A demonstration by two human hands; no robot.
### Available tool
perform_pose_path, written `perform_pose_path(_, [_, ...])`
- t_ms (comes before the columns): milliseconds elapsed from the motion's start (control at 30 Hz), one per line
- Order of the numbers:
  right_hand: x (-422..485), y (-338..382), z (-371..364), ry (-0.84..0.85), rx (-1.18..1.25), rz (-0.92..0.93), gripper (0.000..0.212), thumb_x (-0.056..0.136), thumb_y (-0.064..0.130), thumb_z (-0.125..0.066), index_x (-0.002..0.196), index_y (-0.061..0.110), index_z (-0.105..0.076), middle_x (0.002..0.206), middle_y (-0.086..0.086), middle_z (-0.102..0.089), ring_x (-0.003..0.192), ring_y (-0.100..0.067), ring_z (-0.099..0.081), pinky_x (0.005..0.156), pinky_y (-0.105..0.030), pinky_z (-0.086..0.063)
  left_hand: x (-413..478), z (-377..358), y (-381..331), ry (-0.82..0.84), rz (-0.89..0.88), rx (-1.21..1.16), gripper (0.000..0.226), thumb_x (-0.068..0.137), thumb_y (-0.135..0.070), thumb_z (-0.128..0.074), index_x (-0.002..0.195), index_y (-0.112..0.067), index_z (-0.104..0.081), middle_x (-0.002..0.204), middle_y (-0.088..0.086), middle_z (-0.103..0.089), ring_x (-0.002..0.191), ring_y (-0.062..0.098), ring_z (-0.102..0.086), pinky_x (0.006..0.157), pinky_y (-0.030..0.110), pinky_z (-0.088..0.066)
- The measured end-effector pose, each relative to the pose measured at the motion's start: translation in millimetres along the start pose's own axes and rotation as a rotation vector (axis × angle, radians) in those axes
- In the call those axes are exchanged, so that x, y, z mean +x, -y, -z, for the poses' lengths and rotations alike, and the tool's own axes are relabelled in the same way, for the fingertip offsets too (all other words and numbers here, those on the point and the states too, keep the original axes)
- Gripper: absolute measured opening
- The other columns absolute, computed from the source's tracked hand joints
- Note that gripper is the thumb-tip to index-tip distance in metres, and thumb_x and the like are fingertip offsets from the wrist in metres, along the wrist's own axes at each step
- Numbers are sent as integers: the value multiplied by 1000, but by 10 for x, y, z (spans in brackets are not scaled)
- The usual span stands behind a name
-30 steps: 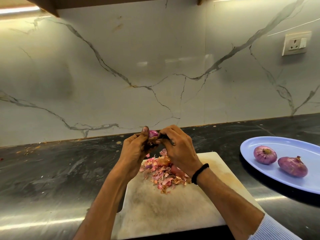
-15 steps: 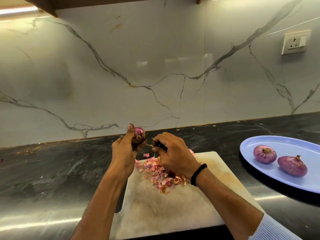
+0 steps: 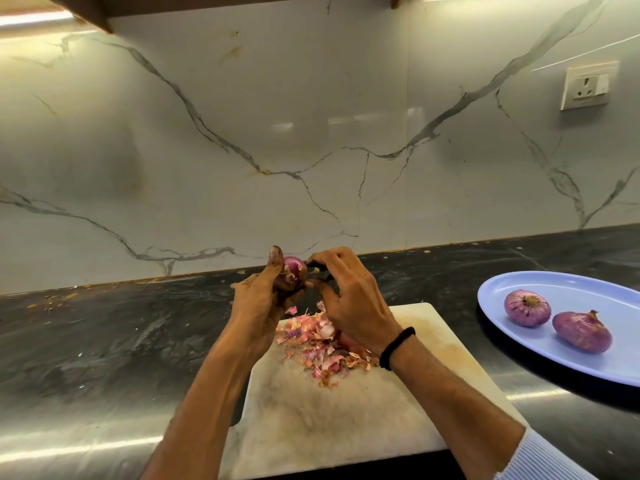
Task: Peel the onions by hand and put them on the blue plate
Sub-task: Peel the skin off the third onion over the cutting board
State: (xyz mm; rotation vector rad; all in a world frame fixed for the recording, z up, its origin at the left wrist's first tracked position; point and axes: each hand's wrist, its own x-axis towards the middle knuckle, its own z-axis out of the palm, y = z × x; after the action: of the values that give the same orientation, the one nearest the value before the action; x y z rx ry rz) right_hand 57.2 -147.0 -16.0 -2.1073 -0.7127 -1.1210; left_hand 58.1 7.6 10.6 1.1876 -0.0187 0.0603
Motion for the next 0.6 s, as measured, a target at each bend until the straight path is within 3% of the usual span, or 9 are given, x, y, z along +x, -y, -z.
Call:
perform_pose_path(167, [-17, 3, 10, -26, -20, 43, 25, 93, 4, -65, 118, 8, -63, 110, -8, -60, 100, -13, -56, 92, -6, -44, -34, -18, 19, 30, -7, 37, 49, 88, -43, -66, 110, 1, -68, 105, 21, -73, 98, 30, -73, 81, 36, -61])
perform_pose_path(233, [-21, 1, 9, -48, -21, 63, 21, 92, 4, -67, 113, 6, -66, 106, -8, -61, 96, -12, -56, 89, -10, -48, -49, -29, 13, 38, -7, 39, 44, 89, -41, -65, 104, 0, -70, 102, 21, -74, 98, 30, -73, 76, 33, -61])
perform_pose_path(333, [-20, -23, -7, -62, -41, 70, 18, 91, 2, -69, 108, 4, -67, 102, -8, -61, 92, -13, -57, 85, -17, -52, -38, -29, 8, 7, 5, 39, 51, 88, -43, -66, 111, 2, -68, 106, 22, -73, 98, 31, -73, 74, 33, -61])
perform_pose_path(500, [-25, -29, -26, -56, -45, 48, 20, 89, -4, -67, 106, 5, -65, 101, -6, -59, 90, -11, -56, 83, -19, -52, -29, -19, 1, -16, 18, 17, 59, 86, -47, -67, 117, 3, -64, 110, 23, -71, 101, 32, -72, 93, 45, -58])
perform_pose_path(600, [-13, -38, -30, -61, -51, 7, 21, 88, -7, -65, 105, 5, -64, 101, -6, -59, 90, -12, -55, 81, -23, -52, -34, -25, -24, -30, 27, -26, 53, 89, -44, -64, 115, 2, -64, 108, 22, -72, 100, 33, -72, 93, 46, -57])
